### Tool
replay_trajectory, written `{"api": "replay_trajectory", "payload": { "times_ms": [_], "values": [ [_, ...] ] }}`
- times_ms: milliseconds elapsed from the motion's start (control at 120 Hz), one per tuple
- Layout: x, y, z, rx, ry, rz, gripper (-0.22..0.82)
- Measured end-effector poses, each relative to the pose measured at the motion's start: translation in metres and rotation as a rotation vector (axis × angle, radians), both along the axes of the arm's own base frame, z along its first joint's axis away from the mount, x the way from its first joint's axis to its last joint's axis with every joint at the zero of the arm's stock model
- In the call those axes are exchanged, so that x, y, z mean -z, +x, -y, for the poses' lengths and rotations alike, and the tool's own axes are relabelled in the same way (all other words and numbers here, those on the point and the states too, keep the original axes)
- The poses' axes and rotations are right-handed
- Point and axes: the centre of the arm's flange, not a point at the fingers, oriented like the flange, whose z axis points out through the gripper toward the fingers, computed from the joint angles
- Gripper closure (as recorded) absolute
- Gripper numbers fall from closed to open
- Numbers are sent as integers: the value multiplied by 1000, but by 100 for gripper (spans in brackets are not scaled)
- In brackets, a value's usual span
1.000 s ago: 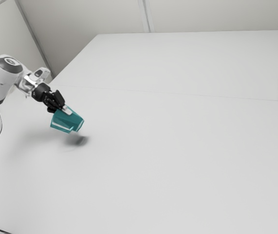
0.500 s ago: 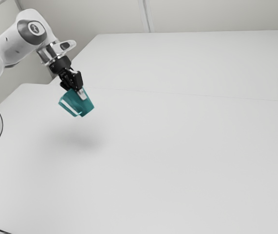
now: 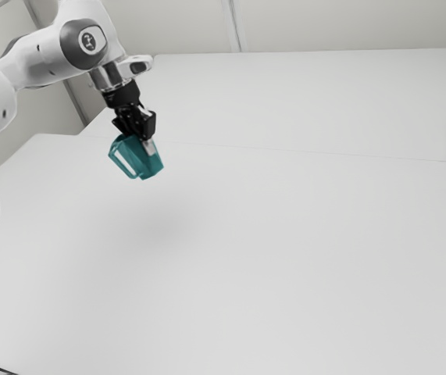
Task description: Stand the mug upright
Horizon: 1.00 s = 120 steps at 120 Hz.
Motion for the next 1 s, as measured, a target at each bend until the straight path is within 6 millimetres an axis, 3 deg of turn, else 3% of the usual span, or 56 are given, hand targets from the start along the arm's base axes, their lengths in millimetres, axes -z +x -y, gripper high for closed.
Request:
{"api": "replay_trajectory", "payload": {
  "times_ms": [358, 667, 1000],
  "values": [
    [42, -3, 41, -14, 106, 53, 78],
    [70, 1, 59, -9, 187, 85, 78],
    [116, 11, 71, -4, 234, 61, 78]
  ]
}}
